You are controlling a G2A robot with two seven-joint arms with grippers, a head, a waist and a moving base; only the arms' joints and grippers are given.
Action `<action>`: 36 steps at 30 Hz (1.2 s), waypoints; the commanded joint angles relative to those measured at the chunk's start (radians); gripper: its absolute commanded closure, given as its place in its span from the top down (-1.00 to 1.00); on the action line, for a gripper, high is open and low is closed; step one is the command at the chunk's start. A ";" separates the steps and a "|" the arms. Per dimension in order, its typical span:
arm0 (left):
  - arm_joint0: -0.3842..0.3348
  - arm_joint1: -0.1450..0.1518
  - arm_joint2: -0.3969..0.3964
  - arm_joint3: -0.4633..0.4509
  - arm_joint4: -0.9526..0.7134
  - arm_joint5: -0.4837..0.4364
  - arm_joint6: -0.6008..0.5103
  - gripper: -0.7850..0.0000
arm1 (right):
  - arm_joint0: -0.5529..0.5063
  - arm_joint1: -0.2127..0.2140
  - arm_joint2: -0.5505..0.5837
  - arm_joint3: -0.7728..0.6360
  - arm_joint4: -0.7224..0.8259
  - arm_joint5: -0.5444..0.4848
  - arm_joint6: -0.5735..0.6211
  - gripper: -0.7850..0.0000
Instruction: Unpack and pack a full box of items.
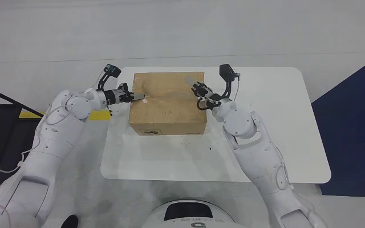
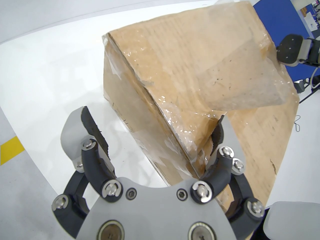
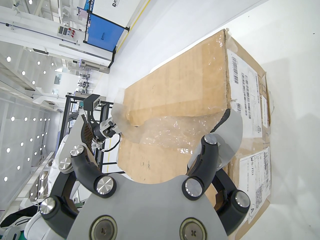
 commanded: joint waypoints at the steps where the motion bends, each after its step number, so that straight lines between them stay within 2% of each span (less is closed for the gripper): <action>1: 0.000 0.000 0.000 0.000 0.000 0.000 0.000 1.00 | 0.004 -0.001 -0.005 0.000 0.003 0.002 -0.001 1.00; 30: 0.001 0.000 -0.003 0.001 -0.003 0.005 0.008 1.00 | 0.035 -0.003 -0.023 0.024 0.025 0.009 0.041 1.00; 33: 0.016 0.012 -0.065 0.018 -0.052 0.021 0.068 1.00 | 0.035 -0.003 -0.023 0.024 0.025 0.009 0.041 1.00; 36: 0.042 0.029 -0.137 0.032 -0.133 0.021 0.070 1.00 | 0.035 -0.003 -0.023 0.024 0.025 0.009 0.041 1.00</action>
